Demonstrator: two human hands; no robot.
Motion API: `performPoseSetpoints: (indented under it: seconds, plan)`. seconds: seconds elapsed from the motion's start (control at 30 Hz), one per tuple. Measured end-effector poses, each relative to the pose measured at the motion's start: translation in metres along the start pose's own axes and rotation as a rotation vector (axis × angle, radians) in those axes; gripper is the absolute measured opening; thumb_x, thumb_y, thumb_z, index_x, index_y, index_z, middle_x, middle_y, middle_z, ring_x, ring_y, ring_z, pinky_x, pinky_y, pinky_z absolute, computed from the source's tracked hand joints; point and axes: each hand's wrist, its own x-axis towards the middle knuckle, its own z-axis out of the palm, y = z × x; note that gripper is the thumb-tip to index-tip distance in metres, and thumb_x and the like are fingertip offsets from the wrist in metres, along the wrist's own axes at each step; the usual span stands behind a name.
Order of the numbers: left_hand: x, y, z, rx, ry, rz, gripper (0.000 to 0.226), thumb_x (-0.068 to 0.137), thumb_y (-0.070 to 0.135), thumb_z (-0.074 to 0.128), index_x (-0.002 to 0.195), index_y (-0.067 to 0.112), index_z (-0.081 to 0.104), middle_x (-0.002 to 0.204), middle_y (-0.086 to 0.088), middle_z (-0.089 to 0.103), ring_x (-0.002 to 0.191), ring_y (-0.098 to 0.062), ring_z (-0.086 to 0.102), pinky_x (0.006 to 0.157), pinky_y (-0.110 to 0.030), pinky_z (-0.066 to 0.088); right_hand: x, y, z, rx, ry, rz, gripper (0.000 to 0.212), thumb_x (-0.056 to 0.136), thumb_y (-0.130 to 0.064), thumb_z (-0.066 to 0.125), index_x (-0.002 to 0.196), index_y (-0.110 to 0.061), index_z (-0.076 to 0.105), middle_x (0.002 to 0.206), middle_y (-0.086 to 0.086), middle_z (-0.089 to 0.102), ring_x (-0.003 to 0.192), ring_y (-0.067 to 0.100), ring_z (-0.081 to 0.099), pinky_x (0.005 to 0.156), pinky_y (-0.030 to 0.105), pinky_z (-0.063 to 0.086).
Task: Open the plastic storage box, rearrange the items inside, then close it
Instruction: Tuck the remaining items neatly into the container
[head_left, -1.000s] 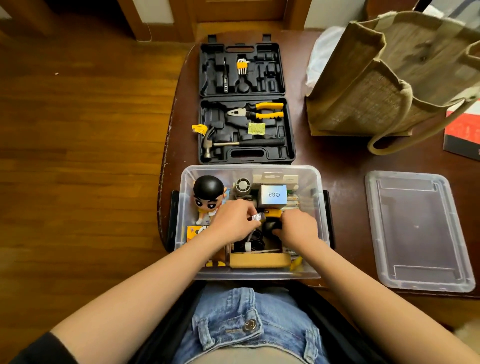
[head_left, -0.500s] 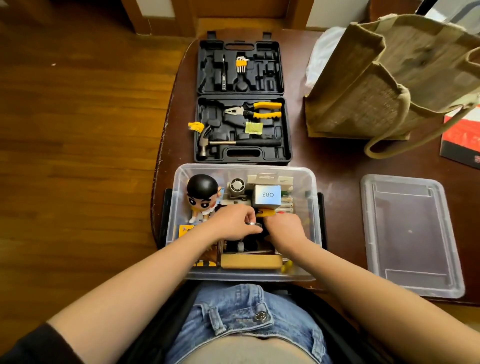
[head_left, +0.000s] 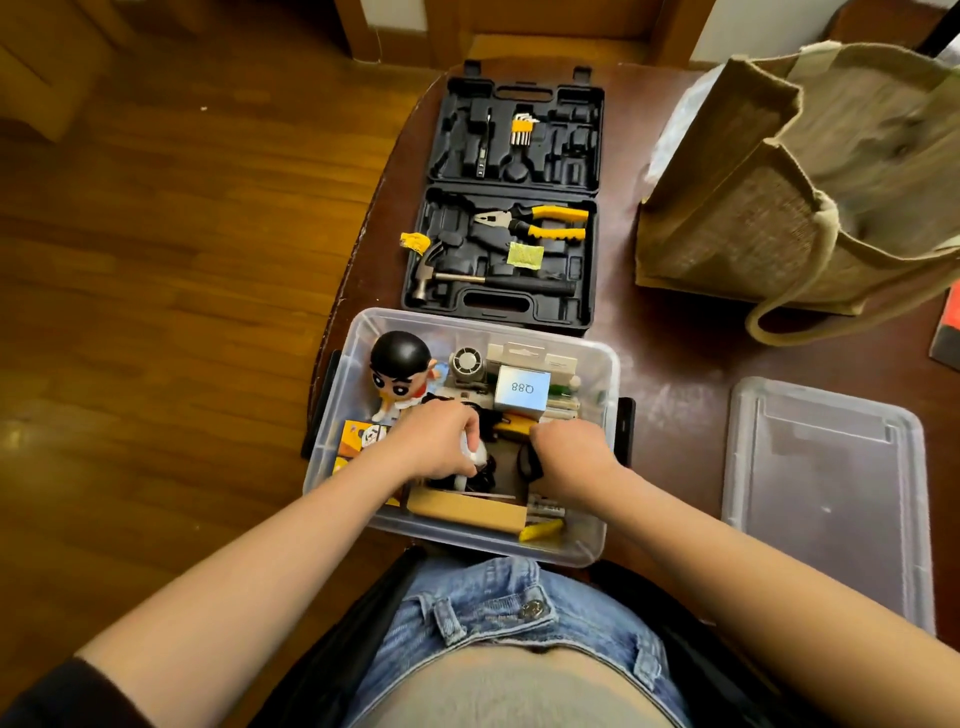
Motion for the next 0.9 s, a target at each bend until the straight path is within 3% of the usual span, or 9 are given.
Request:
performPoseSetpoints:
  seconds: [0.13, 0.23, 0.37, 0.53, 0.67, 0.9]
  plan:
    - [0.002, 0.005, 0.006, -0.045, -0.056, -0.049, 0.029, 0.077, 0.032, 0.069, 0.095, 0.022, 0.048, 0.081, 0.007, 0.060, 0.080, -0.018, 0.057, 0.066, -0.035, 0.045, -0.008, 0.006, -0.005, 0.038, 0.045, 0.018, 0.024, 0.082, -0.014, 0.059, 0.104, -0.009, 0.054, 0.098, 0.008, 0.065, 0.088, 0.028, 0.064, 0.062, 0.032, 0.044]
    - [0.007, 0.013, 0.012, -0.057, -0.043, -0.076, 0.034, 0.079, 0.040, 0.066, 0.100, 0.019, 0.049, 0.073, 0.006, 0.057, 0.066, -0.012, 0.052, 0.055, -0.028, 0.038, -0.008, 0.005, -0.008, 0.059, 0.058, 0.049, 0.025, 0.083, -0.017, 0.061, 0.106, -0.009, 0.057, 0.098, 0.007, 0.066, 0.087, 0.026, 0.065, 0.065, 0.031, 0.048]
    - [0.018, 0.023, 0.025, -0.097, -0.047, -0.125, 0.052, 0.076, 0.049, 0.073, 0.107, 0.016, 0.048, 0.085, 0.004, 0.055, 0.059, -0.008, 0.047, 0.053, -0.026, 0.035, -0.008, 0.006, -0.008, 0.082, 0.069, 0.088, 0.027, 0.084, -0.021, 0.063, 0.107, -0.008, 0.056, 0.099, 0.008, 0.066, 0.089, 0.026, 0.065, 0.065, 0.030, 0.048]
    - [0.028, 0.026, 0.041, -0.171, 0.017, -0.170, 0.054, 0.070, 0.040, 0.081, 0.111, 0.016, 0.054, 0.106, -0.002, 0.060, 0.092, -0.018, 0.054, 0.070, -0.027, 0.041, -0.006, 0.006, -0.010, 0.069, 0.036, 0.093, 0.023, 0.085, -0.012, 0.060, 0.108, -0.006, 0.060, 0.101, 0.009, 0.066, 0.090, 0.026, 0.065, 0.067, 0.030, 0.050]
    - [0.028, 0.022, 0.049, -0.268, 0.085, -0.253, 0.055, 0.068, 0.037, 0.083, 0.112, 0.016, 0.055, 0.113, -0.004, 0.061, 0.103, -0.021, 0.057, 0.078, -0.030, 0.045, -0.005, 0.006, -0.012, 0.077, 0.026, 0.105, 0.022, 0.086, -0.012, 0.060, 0.107, -0.007, 0.061, 0.101, 0.009, 0.066, 0.091, 0.026, 0.065, 0.067, 0.029, 0.049]
    - [0.034, 0.035, 0.059, -0.224, 0.202, -0.338, 0.051, 0.079, 0.037, 0.074, 0.113, 0.008, 0.048, 0.108, -0.010, 0.064, 0.102, -0.029, 0.061, 0.081, -0.039, 0.051, -0.009, 0.003, -0.010, 0.042, 0.012, 0.108, 0.022, 0.087, -0.015, 0.058, 0.108, -0.008, 0.058, 0.101, 0.007, 0.065, 0.090, 0.025, 0.064, 0.065, 0.029, 0.047]
